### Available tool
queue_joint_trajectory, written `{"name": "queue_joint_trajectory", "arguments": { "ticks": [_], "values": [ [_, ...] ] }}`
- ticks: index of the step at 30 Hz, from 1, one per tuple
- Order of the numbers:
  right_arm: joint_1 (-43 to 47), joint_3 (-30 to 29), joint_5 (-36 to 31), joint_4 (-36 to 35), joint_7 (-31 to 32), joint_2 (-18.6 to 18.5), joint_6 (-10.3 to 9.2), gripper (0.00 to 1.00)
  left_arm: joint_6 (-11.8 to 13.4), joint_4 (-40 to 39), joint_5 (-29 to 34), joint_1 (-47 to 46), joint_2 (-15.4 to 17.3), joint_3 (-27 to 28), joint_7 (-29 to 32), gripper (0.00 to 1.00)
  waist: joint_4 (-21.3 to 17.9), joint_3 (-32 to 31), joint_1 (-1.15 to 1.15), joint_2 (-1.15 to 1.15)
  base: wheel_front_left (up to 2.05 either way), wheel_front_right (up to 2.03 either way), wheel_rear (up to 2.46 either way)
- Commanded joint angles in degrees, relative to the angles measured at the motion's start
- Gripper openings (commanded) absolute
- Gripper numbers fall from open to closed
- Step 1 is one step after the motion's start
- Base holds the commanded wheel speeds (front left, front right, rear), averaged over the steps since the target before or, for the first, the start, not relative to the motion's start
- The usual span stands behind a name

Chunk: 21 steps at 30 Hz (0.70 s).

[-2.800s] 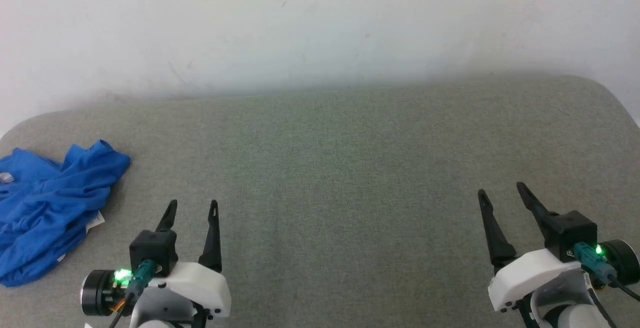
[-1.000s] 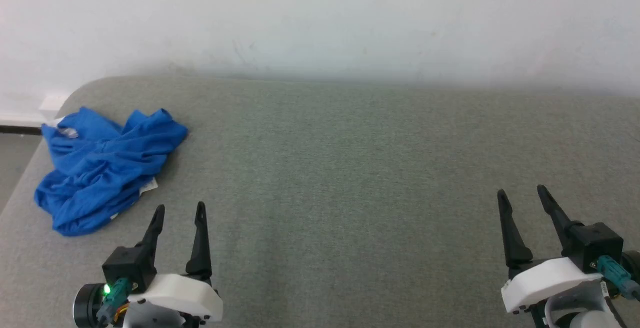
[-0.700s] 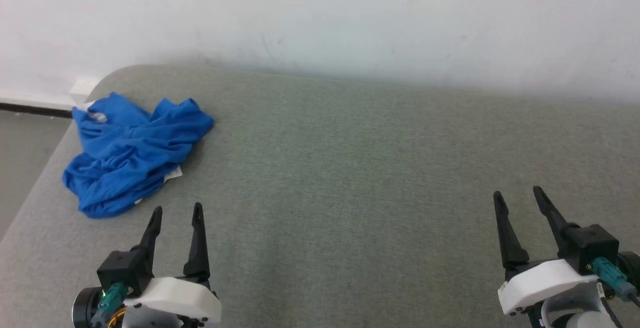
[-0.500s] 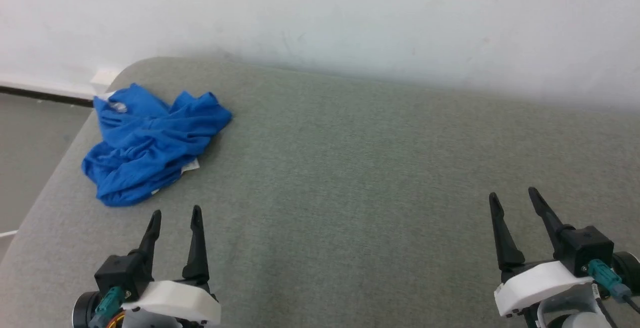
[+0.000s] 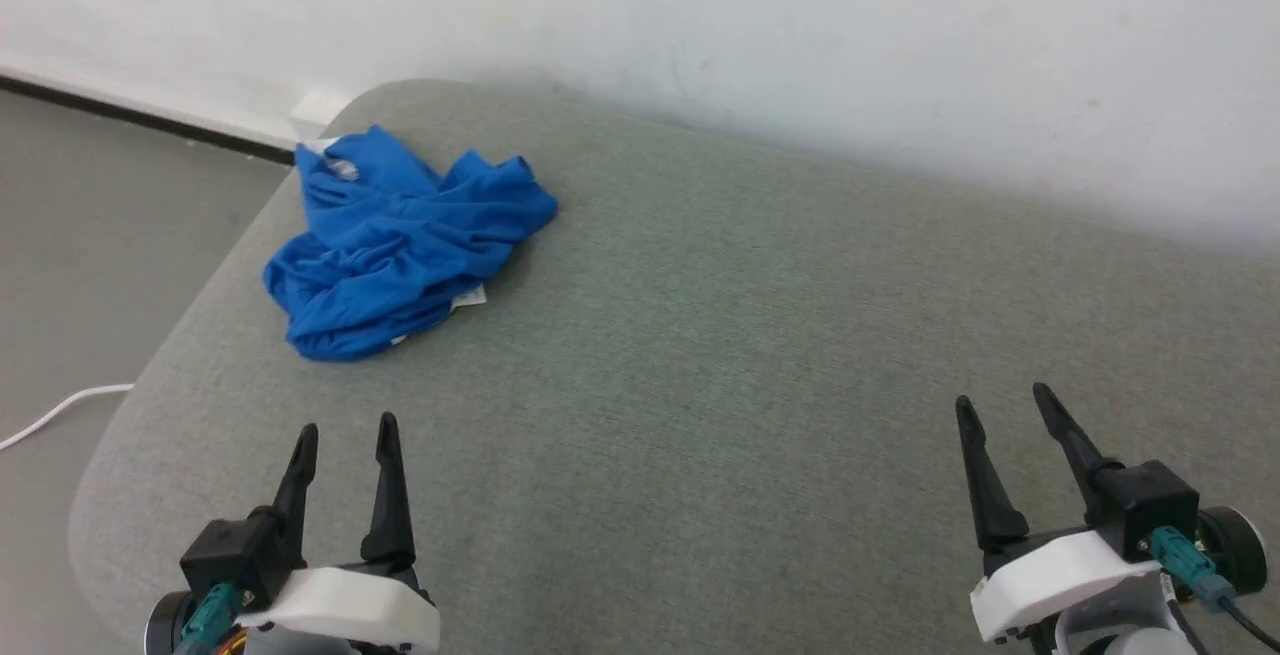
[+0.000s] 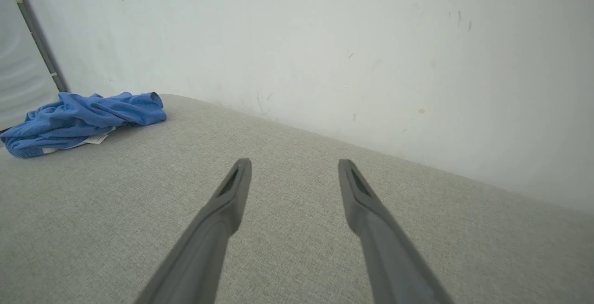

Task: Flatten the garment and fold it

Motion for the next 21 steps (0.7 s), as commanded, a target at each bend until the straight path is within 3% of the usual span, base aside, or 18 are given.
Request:
{"name": "queue_joint_trajectory", "arguments": {
  "ticks": [1,21],
  "values": [
    [-0.59,0.34,-0.46,0.45,-0.66,0.12,-0.04,1.0,0.32,0.17,-1.0,0.95,-0.09,0.12,-0.69,1.0,2.11,0.25,0.0,0.0,0.0,0.0,0.0],
    [-1.03,1.58,-0.24,3.32,-3.05,0.15,-0.05,1.0,0.53,1.03,-4.03,2.29,-0.11,0.6,-3.08,1.0,9.48,-0.07,0.0,0.0,0.0,0.0,0.0]
  ]
}}
